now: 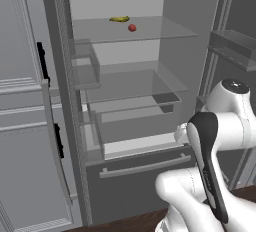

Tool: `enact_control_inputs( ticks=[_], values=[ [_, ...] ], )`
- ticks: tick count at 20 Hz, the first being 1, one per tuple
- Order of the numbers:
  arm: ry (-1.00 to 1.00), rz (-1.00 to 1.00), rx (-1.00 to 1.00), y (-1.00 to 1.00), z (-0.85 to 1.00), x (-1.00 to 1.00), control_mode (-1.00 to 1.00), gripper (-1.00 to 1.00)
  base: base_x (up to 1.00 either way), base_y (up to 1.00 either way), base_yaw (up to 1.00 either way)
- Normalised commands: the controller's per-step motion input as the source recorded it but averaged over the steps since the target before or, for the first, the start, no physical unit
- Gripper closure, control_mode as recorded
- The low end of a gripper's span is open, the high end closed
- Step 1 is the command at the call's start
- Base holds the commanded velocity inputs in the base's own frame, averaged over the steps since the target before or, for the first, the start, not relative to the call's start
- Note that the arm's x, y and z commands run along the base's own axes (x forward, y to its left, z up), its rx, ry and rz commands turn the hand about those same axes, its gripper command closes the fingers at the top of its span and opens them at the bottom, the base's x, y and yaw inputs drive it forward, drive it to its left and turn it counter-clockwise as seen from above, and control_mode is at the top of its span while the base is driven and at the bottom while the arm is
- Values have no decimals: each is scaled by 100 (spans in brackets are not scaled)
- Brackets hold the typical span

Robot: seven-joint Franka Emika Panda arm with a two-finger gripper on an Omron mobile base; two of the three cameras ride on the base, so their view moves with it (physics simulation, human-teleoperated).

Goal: Take the strawberry from the fridge and place it on top of the pancake, located on the dining counter.

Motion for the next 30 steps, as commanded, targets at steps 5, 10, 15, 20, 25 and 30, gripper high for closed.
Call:
enact_control_inputs(
  ticks=[5, 10, 15, 20, 25, 30],
  values=[
    [0, 0, 0, 0, 0, 0, -100, -100, 0, 0, 0],
    [0, 0, 0, 0, 0, 0, -100, -100, 0, 0, 0],
    [0, 0, 0, 0, 0, 10, 100, -100, 15, 0, 0],
    [0, 0, 0, 0, 0, 0, 100, -100, 49, 0, 0],
    [0, 0, 0, 0, 0, 0, 100, -100, 49, 3, 0],
    [0, 0, 0, 0, 0, 0, 100, -100, 53, 1, 0]
  ],
)
